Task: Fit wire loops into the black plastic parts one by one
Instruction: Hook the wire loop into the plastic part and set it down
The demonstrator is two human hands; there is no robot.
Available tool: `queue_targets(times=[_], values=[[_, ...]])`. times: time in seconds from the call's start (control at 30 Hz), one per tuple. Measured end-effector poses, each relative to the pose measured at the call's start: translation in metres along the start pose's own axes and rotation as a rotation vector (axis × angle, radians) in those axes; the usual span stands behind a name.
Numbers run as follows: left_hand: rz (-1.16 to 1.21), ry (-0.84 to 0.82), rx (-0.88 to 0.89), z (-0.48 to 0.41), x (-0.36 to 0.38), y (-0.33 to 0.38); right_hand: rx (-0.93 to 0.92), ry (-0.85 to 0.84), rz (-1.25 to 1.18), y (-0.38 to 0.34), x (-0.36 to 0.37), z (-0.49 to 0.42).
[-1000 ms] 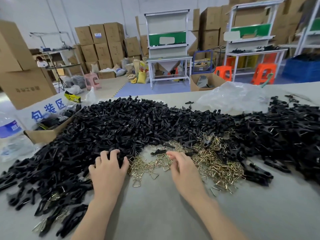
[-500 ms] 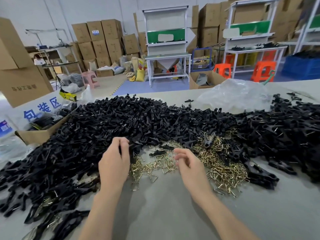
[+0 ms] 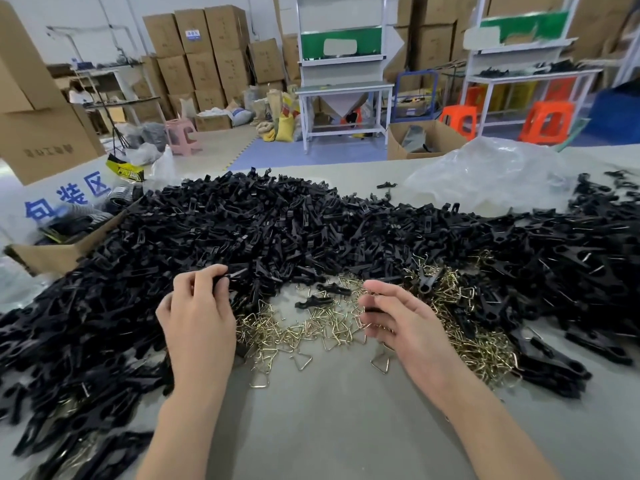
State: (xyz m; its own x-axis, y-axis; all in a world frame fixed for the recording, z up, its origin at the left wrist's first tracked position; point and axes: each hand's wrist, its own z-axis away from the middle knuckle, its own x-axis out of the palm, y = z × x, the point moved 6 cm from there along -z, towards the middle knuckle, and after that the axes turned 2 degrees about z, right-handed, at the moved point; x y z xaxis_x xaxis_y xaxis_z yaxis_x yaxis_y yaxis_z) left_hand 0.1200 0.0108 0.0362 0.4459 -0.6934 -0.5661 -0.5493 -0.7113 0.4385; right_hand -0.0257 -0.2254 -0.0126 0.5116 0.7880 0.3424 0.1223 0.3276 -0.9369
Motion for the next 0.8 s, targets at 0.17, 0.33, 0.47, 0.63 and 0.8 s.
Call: queue_targets(times=[0.17, 0.33, 0.47, 0.63, 0.8], values=[[0.009, 0.023, -0.112, -0.001, -0.001, -0.004, -0.041, -0.067, 0.117, 0.000, 0.005, 0.002], [-0.006, 0.028, -0.144, -0.002, 0.001, 0.002, -0.061, -0.097, 0.222, 0.002, 0.006, 0.005], [0.157, -0.015, -0.026, 0.002, 0.007, 0.019, -0.061, -0.104, 0.228, 0.002, 0.006, 0.005], [0.636, -0.244, -0.040, 0.030, 0.029, 0.071, -0.072, -0.155, 0.211, 0.001, 0.013, 0.006], [0.789, -0.461, -0.012, 0.060, 0.049, 0.103, -0.102, -0.275, 0.180, 0.002, 0.026, 0.013]])
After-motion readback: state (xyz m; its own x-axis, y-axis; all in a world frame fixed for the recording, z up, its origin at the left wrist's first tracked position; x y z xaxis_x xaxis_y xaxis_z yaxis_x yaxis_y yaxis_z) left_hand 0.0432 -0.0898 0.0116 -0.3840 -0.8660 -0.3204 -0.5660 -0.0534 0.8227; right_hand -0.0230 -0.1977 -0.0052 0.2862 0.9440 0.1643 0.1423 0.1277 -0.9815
